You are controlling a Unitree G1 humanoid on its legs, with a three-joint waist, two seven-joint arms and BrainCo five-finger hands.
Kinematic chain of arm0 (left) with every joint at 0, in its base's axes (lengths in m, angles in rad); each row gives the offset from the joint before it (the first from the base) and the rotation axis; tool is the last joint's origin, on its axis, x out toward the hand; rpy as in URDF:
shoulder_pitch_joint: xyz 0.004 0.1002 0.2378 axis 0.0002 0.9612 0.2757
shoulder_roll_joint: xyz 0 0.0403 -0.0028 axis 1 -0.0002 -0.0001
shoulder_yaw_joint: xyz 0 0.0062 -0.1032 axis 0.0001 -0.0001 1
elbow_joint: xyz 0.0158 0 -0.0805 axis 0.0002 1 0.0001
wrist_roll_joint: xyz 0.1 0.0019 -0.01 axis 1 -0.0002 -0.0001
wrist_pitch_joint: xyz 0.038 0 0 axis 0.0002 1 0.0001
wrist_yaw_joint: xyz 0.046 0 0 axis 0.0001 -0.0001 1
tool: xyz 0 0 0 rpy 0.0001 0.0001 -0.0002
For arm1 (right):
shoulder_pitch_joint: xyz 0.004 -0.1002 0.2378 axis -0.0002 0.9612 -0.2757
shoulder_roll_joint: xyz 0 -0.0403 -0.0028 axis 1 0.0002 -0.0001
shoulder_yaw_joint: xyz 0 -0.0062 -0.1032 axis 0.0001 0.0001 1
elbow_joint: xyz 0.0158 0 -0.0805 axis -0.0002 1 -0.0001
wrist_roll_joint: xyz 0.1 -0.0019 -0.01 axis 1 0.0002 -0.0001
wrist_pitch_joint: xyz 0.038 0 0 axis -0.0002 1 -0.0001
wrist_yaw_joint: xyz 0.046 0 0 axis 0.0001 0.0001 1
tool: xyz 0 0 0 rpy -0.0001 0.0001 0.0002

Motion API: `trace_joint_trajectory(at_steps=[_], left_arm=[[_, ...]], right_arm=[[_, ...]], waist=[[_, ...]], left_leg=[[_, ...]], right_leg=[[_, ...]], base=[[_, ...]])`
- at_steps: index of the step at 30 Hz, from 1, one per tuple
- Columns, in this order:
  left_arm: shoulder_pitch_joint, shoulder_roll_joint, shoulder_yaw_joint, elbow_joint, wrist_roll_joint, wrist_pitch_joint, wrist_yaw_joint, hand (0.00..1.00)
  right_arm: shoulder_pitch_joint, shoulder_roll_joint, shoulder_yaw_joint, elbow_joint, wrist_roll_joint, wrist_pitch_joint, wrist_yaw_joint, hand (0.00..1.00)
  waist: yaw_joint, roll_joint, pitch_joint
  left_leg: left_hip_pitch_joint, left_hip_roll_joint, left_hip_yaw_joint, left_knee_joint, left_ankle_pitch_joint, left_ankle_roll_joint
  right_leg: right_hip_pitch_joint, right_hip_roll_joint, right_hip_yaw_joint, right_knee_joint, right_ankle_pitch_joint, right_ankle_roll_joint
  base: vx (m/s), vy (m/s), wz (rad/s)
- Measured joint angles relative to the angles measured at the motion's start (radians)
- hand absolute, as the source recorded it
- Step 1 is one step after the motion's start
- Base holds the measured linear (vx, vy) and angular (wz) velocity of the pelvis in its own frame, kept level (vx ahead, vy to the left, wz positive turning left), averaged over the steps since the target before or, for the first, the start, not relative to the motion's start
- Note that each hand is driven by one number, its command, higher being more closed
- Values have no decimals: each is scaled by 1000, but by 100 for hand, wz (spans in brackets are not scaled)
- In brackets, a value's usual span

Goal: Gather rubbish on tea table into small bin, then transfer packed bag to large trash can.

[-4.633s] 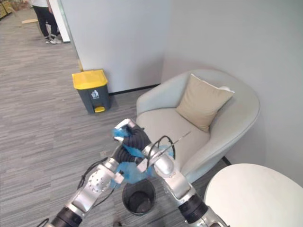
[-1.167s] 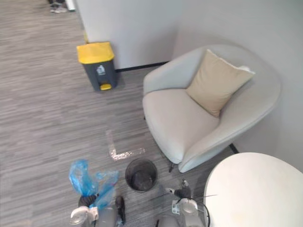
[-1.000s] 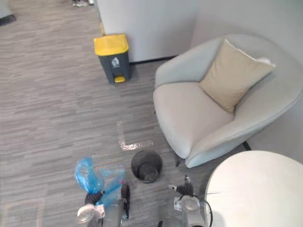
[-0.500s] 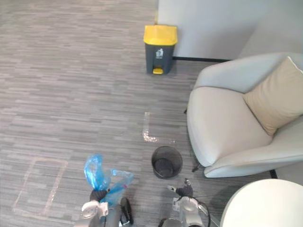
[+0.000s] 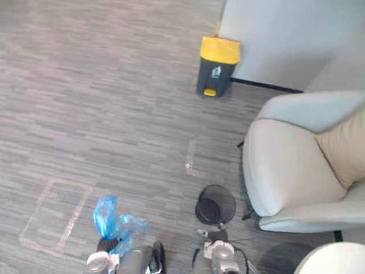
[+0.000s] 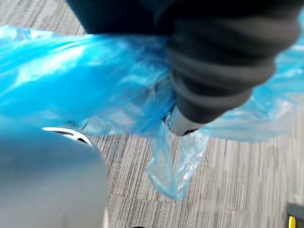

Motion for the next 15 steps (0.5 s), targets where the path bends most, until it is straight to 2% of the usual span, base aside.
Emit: trace_joint_trajectory(at_steps=[1,2,3,4,5,6,8,9,10,11,12,14,15], left_arm=[[-6,0,-1,2,0,0,0,100],[-11,1,-3,10,0,0,-1,100],[-13,2,-3,14,1,1,-1,100],[-20,0,-3,17,2,1,-1,100],[-24,-2,-3,17,2,1,-1,100],[-23,-5,3,16,2,1,-1,100],[-19,-22,21,7,2,2,-3,100],[-17,-33,41,3,2,2,-2,100],[-12,-42,46,1,2,3,-3,100],[-3,-52,61,-11,2,4,-5,100],[7,-64,73,-24,2,5,-6,100],[2,-66,78,-57,1,4,-6,100],[2,-67,80,-66,2,1,-5,100]], right_arm=[[7,-7,-6,1,0,0,0,0],[12,-11,-11,0,1,-1,0,0],[15,-14,-13,2,1,-1,0,0],[29,-17,-32,0,1,-2,2,0],[32,-17,-45,1,2,-1,3,0],[42,-16,-54,0,2,-1,5,0],[51,-16,-49,-17,2,-1,9,0],[49,-14,-33,-37,2,-2,10,0],[50,-14,-21,-55,3,-3,10,0],[44,-4,4,-66,7,-3,10,0],[30,2,8,-70,11,-3,10,0],[18,20,3,-71,12,-2,9,0],[13,23,2,-71,12,-1,5,0]], waist=[[-4,9,7],[-8,4,4],[-15,-10,-2],[-24,-11,-2],[-24,-13,-3],[-28,-5,-9],[-25,20,-17],[-20,32,-22],[-21,43,-25],[-9,43,-25],[7,37,-23],[31,31,-21],[41,25,-18]], left_leg=[[24,-11,-17,-17,4,-6],[43,-23,-28,-31,5,-9],[62,-38,-41,-42,4,-8],[92,-53,-75,-43,-17,-19],[108,-54,-84,-41,-24,-24],[128,-40,-105,0,-49,-65],[93,16,-89,162,-53,-89],[60,52,-54,296,-33,-118],[29,78,-30,408,5,-128],[-31,124,11,561,56,-115],[-76,159,52,652,11,-92],[-138,181,62,640,-28,-79],[-185,194,45,571,-39,-77]], right_leg=[[-16,20,-27,-83,21,4],[-25,33,-31,-155,47,0],[-25,38,-29,-211,80,-10],[-18,40,-34,-257,123,-36],[-7,44,-39,-270,141,-45],[30,60,-56,-299,200,-91],[100,91,-100,-340,178,-105],[151,117,-104,-367,167,-110],[198,136,-95,-397,164,-111],[250,147,-52,-432,158,-119],[298,152,3,-458,153,-125],[351,132,65,-485,153,-125],[381,107,94,-489,152,-122]], base=[[290,61,48],[329,39,56],[386,-4,84],[438,-29,81],[521,-65,96],[481,-62,71],[605,-69,44],[755,-66,0],[650,-36,-32],[723,48,-70],[451,57,-89],[481,146,-95],[530,244,-84]])
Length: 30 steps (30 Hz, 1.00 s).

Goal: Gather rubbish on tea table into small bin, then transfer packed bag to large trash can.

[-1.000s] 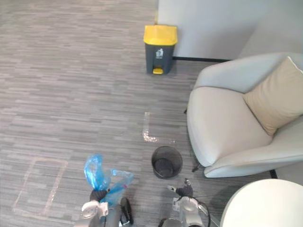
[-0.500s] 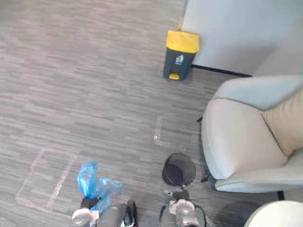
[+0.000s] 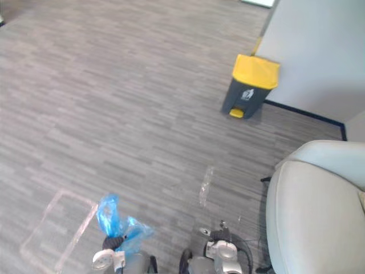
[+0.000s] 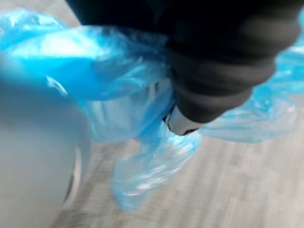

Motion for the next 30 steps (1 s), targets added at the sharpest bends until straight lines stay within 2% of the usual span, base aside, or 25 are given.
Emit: trace_joint_trajectory(at_steps=[1,2,3,4,5,7,9,10,11,12,13,14,15,17,19,20,21,22,23,24,26,27,28,29,30], left_arm=[[1,-1,1,-4,0,0,0,100],[-6,-9,19,-10,0,-2,2,100],[-5,-16,24,-10,0,-2,2,100],[0,-38,30,-1,0,-2,3,100],[-22,-26,36,18,0,1,3,100],[-48,-20,36,16,0,-1,3,100],[-35,-21,36,17,0,0,3,100],[-15,-17,20,16,0,1,3,100],[-11,-13,13,13,0,1,3,100],[-4,1,-10,13,0,1,3,100],[1,9,-25,14,0,2,3,100],[4,18,-46,15,-1,5,4,100],[5,19,-53,17,-1,7,4,100],[7,19,-53,19,-2,8,4,100],[-6,23,-52,33,-2,6,4,100],[-17,30,-53,59,-2,6,3,100],[-17,55,-53,89,-2,6,3,100],[-29,51,-52,123,-1,11,3,100],[-32,46,-51,137,-1,14,1,100],[-32,41,-40,140,0,14,3,100],[-47,24,-22,135,-1,14,2,100],[-51,16,-10,133,-1,14,2,100],[-46,5,-1,113,-1,14,1,100],[-40,-2,0,86,-1,12,0,100],[-35,-6,0,69,-1,12,-1,100]], right_arm=[[-5,0,0,-3,0,0,-1,0],[-6,5,-11,-16,0,1,-10,0],[-4,4,-13,-19,0,0,-13,0],[5,-12,-16,-17,0,0,-15,0],[3,-6,-3,-7,4,10,-13,0],[0,-2,-8,-11,4,11,-14,0],[7,2,-10,-18,4,11,-14,0],[15,2,-10,-20,0,11,-13,0],[19,3,-9,-21,-3,11,-14,0],[25,3,-4,-21,-6,11,-13,0],[29,1,-4,-21,-11,11,-11,0],[46,2,-5,-21,-13,12,-11,0],[62,2,-5,-21,-14,15,-10,0],[69,-1,-5,-19,-15,26,-9,0],[61,-7,-5,-17,-17,23,-9,0],[55,-8,-5,-11,-19,22,-9,0],[58,-7,-2,11,-23,18,-8,0],[46,-24,-2,32,-22,17,-6,0],[27,-35,-4,50,-23,15,-6,0],[13,-40,-15,59,-22,13,-6,0],[18,-41,-42,64,-20,21,-5,0],[21,-40,-39,64,-17,23,-6,0],[25,-33,-28,61,-13,21,-7,0],[24,-24,-18,58,-12,19,-8,0],[23,-19,-8,58,-11,18,-8,0]], waist=[[2,-3,2],[3,7,10],[3,17,7],[4,49,3],[5,18,4],[13,10,3],[20,4,1],[23,-4,-4],[25,-5,-4],[28,-14,-10],[28,-15,-10],[19,-16,-10],[6,-13,-7],[-8,-15,-6],[-16,-17,-6],[-18,-18,-6],[-26,-44,-10],[-33,-36,-12],[-21,-7,-21],[-25,6,-23],[-38,30,-9],[-39,32,-7],[-33,28,-4],[-27,20,1],[-21,14,4]], left_leg=[[-22,0,-18,-47,-1,-2],[-49,0,-70,-212,27,-48],[-47,3,-98,-311,66,-59],[-25,34,-131,-468,246,-90],[-20,4,-105,-443,215,-92],[-12,-20,-88,-437,159,-85],[30,-19,-29,-397,99,-58],[83,-17,19,-396,43,-59],[106,-16,36,-399,27,-60],[152,-18,76,-418,10,-55],[184,-20,93,-426,-4,-45],[223,-17,105,-432,-26,-42],[262,-11,113,-440,-43,-47],[342,2,138,-483,-64,-66],[415,20,157,-534,-64,-83],[445,24,154,-559,-63,-84],[477,-8,114,-585,-60,-91],[500,-1,57,-597,-60,-92],[502,20,11,-603,-40,-105],[494,30,-30,-585,-5,-138],[462,66,-92,-437,66,-134],[420,84,-118,-313,121,-124],[333,119,-144,-88,169,-112],[266,144,-138,56,140,-106],[214,147,-135,118,120,-100]], right_leg=[[8,-14,5,4,-4,6],[41,-46,22,12,-34,53],[50,-53,27,19,-56,84],[66,-48,51,31,-109,157],[67,-88,60,36,-126,165],[50,-82,97,39,-102,149],[50,-102,126,88,-99,148],[21,-123,164,186,-97,158],[-7,-128,171,257,-93,164],[-87,-151,175,426,-62,214],[-142,-161,169,538,-41,242],[-203,-173,135,668,-43,236],[-257,-183,71,754,-63,201],[-350,-187,-35,788,-106,140],[-435,-165,-130,673,-127,116],[-461,-140,-156,564,-111,103],[-462,-101,-153,348,6,92],[-451,-83,-151,352,28,-1],[-450,-59,-158,355,21,-10],[-441,-45,-165,353,-24,-14],[-358,-20,-198,327,-71,-19],[-308,-7,-206,295,-76,-22],[-220,14,-207,230,-78,-25],[-154,26,-205,190,-79,-26],[-115,30,-202,166,-82,-28]], base=[[502,309,-78],[398,315,-48],[400,334,-67],[371,376,-47],[352,343,-39],[320,276,-24],[332,241,-74],[304,207,-88],[301,173,-97],[251,107,-70],[319,82,-65],[345,22,-34],[433,-23,-23],[410,-69,-29],[528,-138,-26],[618,-192,-5],[538,-176,5],[557,-157,-15],[544,-173,-24],[652,-219,-14],[520,-208,26],[462,-149,20],[509,-128,1],[402,-59,-5],[382,-32,-16]])
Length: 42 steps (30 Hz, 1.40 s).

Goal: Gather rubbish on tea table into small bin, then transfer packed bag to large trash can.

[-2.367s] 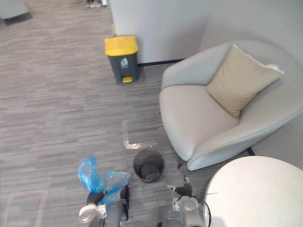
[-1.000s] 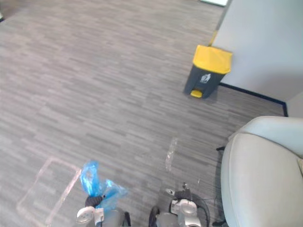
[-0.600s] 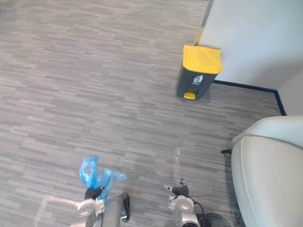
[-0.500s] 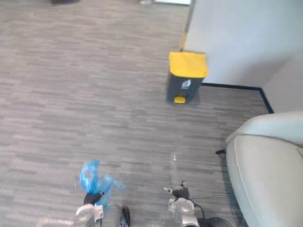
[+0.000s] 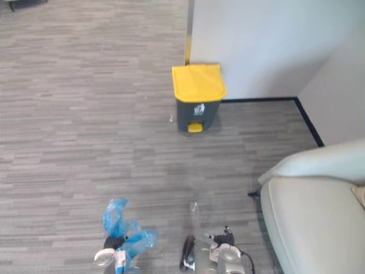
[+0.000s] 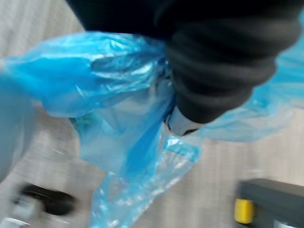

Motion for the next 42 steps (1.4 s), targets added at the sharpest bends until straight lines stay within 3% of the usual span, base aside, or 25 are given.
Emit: trace_joint_trajectory(at_steps=[2,4,5,7,8,9,10,12,14,15,18,20,23,24,25,26,28,29,31,33,35,38,39,40,42], left_arm=[[5,-9,-2,-37,0,0,-8,100],[3,-7,-1,-65,0,-2,-16,100],[0,-3,0,-66,0,-4,-17,100],[-2,-7,0,-66,0,-5,-16,100],[-1,-8,-2,-56,-1,-10,-17,100],[-18,5,-2,-50,-1,-9,-16,100],[-20,7,-2,-54,-1,-12,-16,100],[-4,8,-2,-34,-1,-8,-16,100],[6,22,-16,-32,-1,-5,-16,100],[10,31,-32,-28,-1,-3,-15,100],[24,35,-39,-9,0,1,-14,100],[21,34,-39,-6,0,7,-14,100],[13,33,-39,12,0,7,-14,100],[13,34,-39,19,0,6,-15,100],[8,30,-30,39,1,7,-15,100],[-1,12,-11,48,1,8,-15,100],[2,-9,0,52,4,7,-16,100],[1,-9,0,53,5,7,-17,100],[0,-17,10,46,11,7,-24,100],[1,-16,26,25,18,5,-37,100],[0,-17,27,4,18,5,-38,100],[-2,-27,27,-12,18,5,-39,100],[-4,-27,27,-13,18,5,-39,100],[-4,-29,27,-12,18,4,-39,100],[-12,-22,26,1,18,4,-37,100]], right_arm=[[-2,13,1,0,2,-1,-1,0],[-5,15,1,0,2,1,-2,0],[-6,17,0,0,5,4,-5,0],[4,22,-22,0,7,9,-8,0],[4,14,-31,14,9,10,-9,0],[3,15,-27,21,8,16,-4,0],[10,20,-38,18,8,16,-6,0],[11,17,-39,0,-2,15,-4,0],[23,16,-39,0,-3,15,-1,0],[37,15,-39,0,-4,16,1,0],[47,16,-36,-24,-6,14,4,0],[47,19,-40,-36,-9,11,3,0],[35,15,-40,-36,-18,8,4,0],[39,15,-40,-30,-31,8,4,0],[41,13,-41,-24,-33,10,7,0],[28,-6,-42,-17,-35,9,6,0],[18,-17,-48,-2,-36,11,8,0],[15,-17,-52,1,-36,9,7,0],[21,-9,-39,4,-33,10,7,0],[20,6,-29,8,-29,10,5,0],[17,23,-32,13,-27,10,4,0],[19,26,-39,12,-19,12,0,0],[20,25,-42,13,-19,13,-1,0],[20,21,-42,13,-16,15,-4,0],[18,16,-36,28,-1,18,0,0]], waist=[[20,-19,-2],[25,-19,0],[27,-19,5],[28,-16,10],[37,-23,6],[39,-48,-8],[40,-55,-13],[59,-54,-12],[54,-50,-10],[47,-45,-7],[21,-40,-4],[13,-40,-4],[7,-40,-3],[6,-48,-6],[1,-55,-8],[7,-23,-11],[6,9,-23],[3,15,-23],[1,20,-18],[13,7,-12],[14,-11,-12],[16,-14,-10],[16,-14,-9],[17,-11,-12],[22,-30,-21]], left_leg=[[-134,-7,25,20,-41,15],[-222,-19,48,-81,-69,23],[-251,-53,51,-201,-78,32],[-241,-114,45,-453,-28,28],[-222,-141,45,-533,60,31],[-211,-174,67,-555,51,45],[-207,-186,79,-558,33,53],[-154,-188,140,-543,-27,76],[-73,-201,159,-558,-71,88],[-26,-204,161,-565,-91,95],[82,-204,159,-613,-122,92],[131,-199,159,-648,-132,75],[210,-182,158,-696,-142,58],[229,-190,149,-711,-151,40],[255,-201,119,-717,-175,3],[261,-179,98,-723,-181,-5],[258,-150,58,-701,-179,-8],[237,-133,37,-643,-177,-11],[105,-60,-23,-310,-135,-35],[19,-22,-9,-133,-140,-31],[-44,-26,31,-149,-152,-11],[-93,-57,68,-375,-152,6],[-104,-74,70,-460,-131,15],[-104,-94,63,-568,-7,7],[-73,-138,81,-607,17,14]], right_leg=[[76,1,21,-78,-16,14],[110,-3,32,-112,-23,29],[137,-19,39,-117,-36,51],[178,-47,57,-116,-60,93],[179,-52,106,-114,-88,136],[178,-85,137,-123,-77,136],[174,-100,152,-121,-65,142],[126,-139,204,34,-48,171],[23,-186,225,329,31,240],[-30,-202,233,479,46,246],[-160,-223,162,665,12,188],[-224,-221,106,622,-5,166],[-275,-182,34,369,-1,152],[-257,-150,44,203,69,144],[-242,-141,54,150,108,87],[-239,-122,51,162,99,78],[-234,-97,29,172,22,76],[-218,-86,16,166,8,74],[-125,-48,-25,121,-22,56],[-49,-26,-32,73,-31,47],[5,-28,-29,23,-26,51],[53,-49,-20,-28,-14,69],[63,-60,-14,-40,-9,81],[68,-63,5,-48,-3,111],[75,-83,60,-83,12,147]], base=[[356,22,-25],[309,108,-29],[380,197,-17],[427,283,-24],[446,326,-26],[367,268,-22],[401,260,-23],[375,256,-57],[332,186,-27],[335,121,5],[319,26,5],[316,-73,3],[361,-165,7],[368,-212,30],[436,-219,19],[366,-179,13],[359,-181,14],[366,-202,31],[328,-173,31],[329,-106,3],[278,-30,-7],[260,84,-5],[299,220,-18],[247,213,-28],[233,208,-22]])
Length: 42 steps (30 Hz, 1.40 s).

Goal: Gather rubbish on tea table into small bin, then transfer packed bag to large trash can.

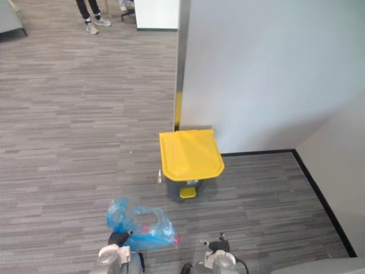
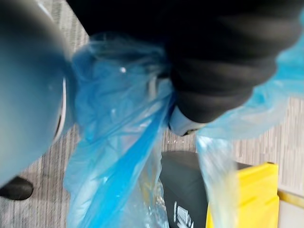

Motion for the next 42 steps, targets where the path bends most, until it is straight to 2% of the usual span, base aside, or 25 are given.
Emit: trace_joint_trajectory(at_steps=[4,6,7,9,11,12,14,15,16,17,18,20,22,25,27,28,29,30,31,32,33,34,37,42], left_arm=[[2,23,-4,29,0,2,1,100],[8,28,-10,32,0,3,2,100],[12,43,-30,32,0,3,2,100],[31,64,-38,37,0,4,4,100],[34,72,-37,48,0,4,4,100],[33,71,-34,49,0,4,4,100],[33,68,-25,52,-1,4,4,100],[33,68,-25,56,0,4,4,100],[32,72,-26,56,0,2,3,100],[22,67,-25,77,1,6,3,100],[22,49,-24,81,1,5,3,100],[24,32,-23,84,1,3,3,100],[11,14,-22,87,2,3,2,100],[-1,-16,-28,82,8,1,-3,100],[-2,-15,-26,72,10,1,-4,100],[-1,-15,-25,65,10,0,-4,100],[-1,-15,-25,62,10,0,-4,100],[-2,-15,-25,59,10,-1,-4,100],[-1,-16,-26,59,9,-2,-4,100],[-2,-4,-27,65,10,-5,-2,100],[1,6,-28,65,10,-6,0,100],[2,24,-28,74,10,-5,0,100],[5,38,-28,88,12,-6,0,100],[15,55,-26,103,19,-5,3,100]], right_arm=[[9,2,-16,-5,-2,0,1,0],[14,5,-17,-9,-3,0,2,0],[23,5,-15,-17,0,2,4,0],[31,-1,-13,-31,-3,-3,6,0],[34,-1,-11,-31,-4,-4,6,0],[31,-1,-7,-30,-5,-8,6,0],[24,-2,-8,-28,-11,-9,7,0],[22,-1,-7,-26,-21,-8,7,0],[24,-1,-4,-20,-30,-7,9,0],[17,-10,-12,-12,-34,-4,9,0],[15,-22,-27,-9,-37,-4,7,0],[15,-28,-47,-6,-35,-2,7,0],[13,-29,-48,-6,-36,-3,6,0],[18,-26,-44,13,-32,-6,4,0],[19,-18,-41,14,-27,-6,2,0],[19,-16,-42,14,-26,-6,1,0],[19,-17,-43,14,-25,-6,1,0],[19,-20,-43,16,-21,-6,0,0],[19,-27,-44,17,-18,-4,0,0],[19,-20,-40,27,-17,0,1,0],[19,-13,-40,27,-17,0,2,0],[24,-3,-44,31,-17,0,2,0],[27,-2,-48,31,-17,0,1,0],[21,-2,-83,30,-17,0,0,0]], waist=[[4,-10,-4],[3,-9,-3],[4,-11,-3],[-6,-9,0],[-6,-15,-3],[-9,-18,-2],[-12,-18,-1],[-14,-18,-2],[-13,-31,-10],[-10,-10,-5],[-7,14,-14],[-9,35,-17],[-20,40,-16],[-23,28,-16],[-13,21,-18],[-11,21,-17],[-11,20,-17],[-9,24,-17],[-9,39,-18],[-2,20,-27],[-3,18,-28],[-11,-1,-37],[-11,-4,-39],[-10,2,-37]], left_leg=[[56,-43,66,-18,-30,45],[96,-52,84,-49,-54,53],[130,-60,94,-47,-83,55],[189,-67,98,-45,-119,65],[222,-64,88,-46,-140,58],[234,-63,80,-52,-145,59],[256,-61,65,-59,-142,45],[268,-55,54,-64,-148,34],[270,-64,40,-61,-158,15],[282,-54,6,-67,-166,0],[282,-36,-13,-85,-156,-11],[301,-19,-36,-121,-144,-20],[315,-3,-66,-136,-125,-29],[287,27,-65,-11,-111,-43],[208,49,-62,158,-125,-40],[181,57,-39,176,-168,-30],[167,58,-34,166,-177,-25],[139,52,-35,80,-166,-12],[140,47,-45,-13,-115,-35],[161,15,-30,-54,-95,-20],[170,2,-24,-71,-87,-13],[182,-24,-5,-98,-78,-2],[191,-51,23,-106,-74,4],[227,-67,65,-146,-65,18]], right_leg=[[-1,-55,61,41,15,24],[-46,-77,84,163,16,28],[-117,-110,98,346,34,40],[-188,-143,104,537,76,27],[-220,-141,91,602,31,23],[-241,-138,67,587,-9,21],[-267,-123,28,504,-38,10],[-274,-89,22,391,-29,2],[-266,-62,29,249,45,-17],[-236,-42,15,229,47,-58],[-224,-20,10,208,49,-62],[-209,-1,-11,191,37,-74],[-171,12,-44,162,35,-75],[-66,30,-83,71,36,-75],[-23,33,-80,9,40,-71],[-11,31,-70,-6,49,-64],[-9,29,-68,-12,54,-60],[-11,20,-60,-15,66,-42],[-12,27,-48,-20,74,-26],[-16,18,-3,-47,93,-4],[-18,12,13,-59,100,6],[-16,-4,51,-90,112,21],[-10,-24,85,-129,143,36],[-14,-29,128,-135,155,42]], base=[[170,206,-25],[91,126,-26],[82,86,-22],[165,53,-14],[170,-25,14],[201,-93,38],[249,-133,35],[296,-183,32],[320,-188,32],[304,-141,15],[230,-88,2],[284,-135,9],[230,-123,39],[140,-51,44],[90,54,13],[64,101,-3],[41,151,-15],[52,190,-17],[58,221,-36],[59,186,-31],[63,176,-34],[49,189,-23],[3,169,-23],[-22,40,-23]])
